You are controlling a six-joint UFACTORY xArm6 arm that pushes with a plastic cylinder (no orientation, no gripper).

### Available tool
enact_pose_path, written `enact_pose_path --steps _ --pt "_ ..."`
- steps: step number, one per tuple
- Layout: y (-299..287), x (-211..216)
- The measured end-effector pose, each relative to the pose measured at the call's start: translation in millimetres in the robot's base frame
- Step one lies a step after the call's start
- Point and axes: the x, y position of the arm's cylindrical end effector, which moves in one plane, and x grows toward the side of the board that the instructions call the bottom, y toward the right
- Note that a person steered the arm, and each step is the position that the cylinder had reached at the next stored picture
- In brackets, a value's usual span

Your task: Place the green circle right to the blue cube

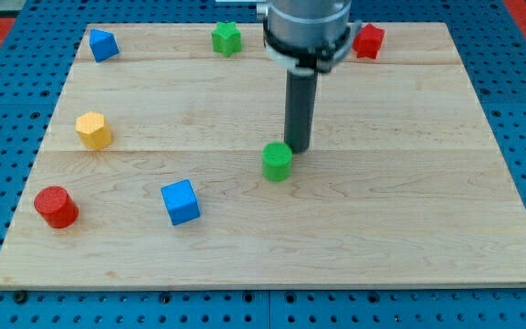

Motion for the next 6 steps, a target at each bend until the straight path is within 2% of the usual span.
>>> enact_pose_path --steps 2,3,4,5,6 --pt "6.6 36.0" --pt "11.5 -36.7" --pt "-31.2 -20.7" --pt "-22.1 21.3" --pt "-14.6 26.1"
